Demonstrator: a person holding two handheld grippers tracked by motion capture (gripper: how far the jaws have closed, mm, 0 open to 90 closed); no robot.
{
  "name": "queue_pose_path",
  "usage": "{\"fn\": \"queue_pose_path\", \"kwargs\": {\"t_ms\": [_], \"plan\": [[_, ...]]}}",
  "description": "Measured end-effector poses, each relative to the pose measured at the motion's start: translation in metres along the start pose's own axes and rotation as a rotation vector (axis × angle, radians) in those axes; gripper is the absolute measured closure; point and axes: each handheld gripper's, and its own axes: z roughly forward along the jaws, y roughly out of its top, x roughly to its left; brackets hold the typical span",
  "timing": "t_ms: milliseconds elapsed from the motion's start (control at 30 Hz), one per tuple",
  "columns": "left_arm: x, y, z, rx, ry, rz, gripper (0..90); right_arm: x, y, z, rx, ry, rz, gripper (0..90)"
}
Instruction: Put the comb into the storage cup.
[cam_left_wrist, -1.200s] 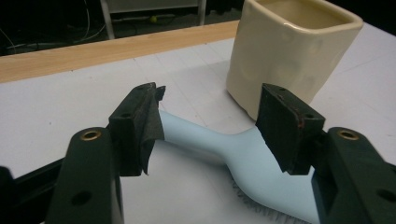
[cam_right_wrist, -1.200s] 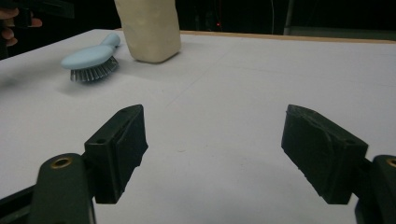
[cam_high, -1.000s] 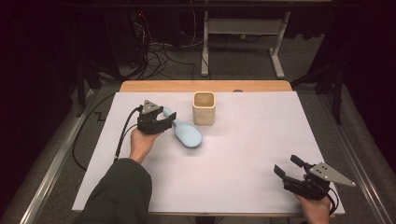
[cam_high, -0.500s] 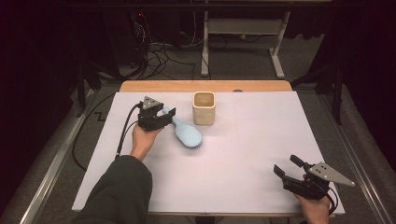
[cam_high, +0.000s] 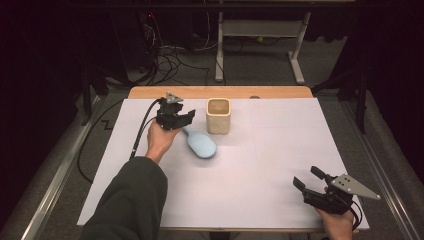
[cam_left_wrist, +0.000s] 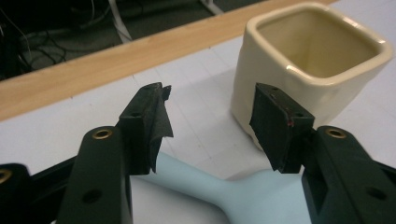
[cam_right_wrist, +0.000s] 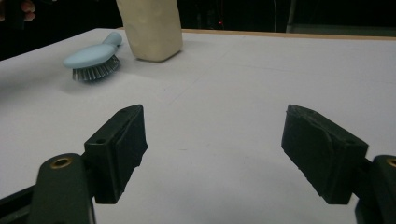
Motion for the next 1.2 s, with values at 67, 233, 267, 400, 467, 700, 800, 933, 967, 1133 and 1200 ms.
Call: {"fn": "queue_pose_path", "kwargs": {"t_ms": [67, 233, 267, 400, 467, 700, 800, 933, 967, 1133, 1200], "plan": [[0.002, 0.001, 0.005, 0.041, 0.010, 0.002, 47.6, 0.000, 0.000, 0.000, 0.001, 0.001, 0.000, 23.1], [0.007, 0.002, 0.018, 0.109, 0.018, -0.008, 50.4, 0.001, 0.000, 0.000, 0.003, 0.004, -0.006, 23.4], [0.007, 0.003, 0.020, 0.122, 0.019, -0.008, 50.9, 0.001, 0.000, 0.000, 0.003, 0.003, -0.007, 23.4], [0.006, 0.007, 0.029, 0.185, 0.027, -0.008, 52.6, 0.001, 0.000, 0.000, 0.002, 0.003, -0.009, 23.5], [0.006, 0.008, 0.034, 0.213, 0.029, 0.001, 53.8, 0.001, 0.000, 0.000, 0.001, 0.003, -0.010, 23.6], [0.005, 0.008, 0.048, 0.300, 0.051, 0.009, 58.5, 0.001, 0.000, -0.001, 0.002, 0.004, -0.004, 23.9], [0.008, 0.005, 0.053, 0.335, 0.061, 0.019, 60.7, 0.000, 0.000, -0.001, 0.002, 0.002, -0.003, 23.9], [0.010, 0.004, 0.056, 0.353, 0.052, 0.012, 63.9, 0.001, 0.000, -0.001, 0.006, 0.004, 0.000, 24.0], [0.010, 0.004, 0.056, 0.352, 0.054, 0.011, 64.5, 0.001, 0.000, -0.001, 0.005, 0.006, -0.001, 24.1], [0.009, 0.005, 0.059, 0.358, 0.050, 0.027, 67.5, 0.001, 0.000, -0.001, 0.008, 0.006, -0.001, 24.3], [0.008, 0.005, 0.060, 0.370, 0.045, 0.042, 69.0, 0.001, 0.000, -0.001, 0.008, 0.006, -0.002, 24.3]]}}
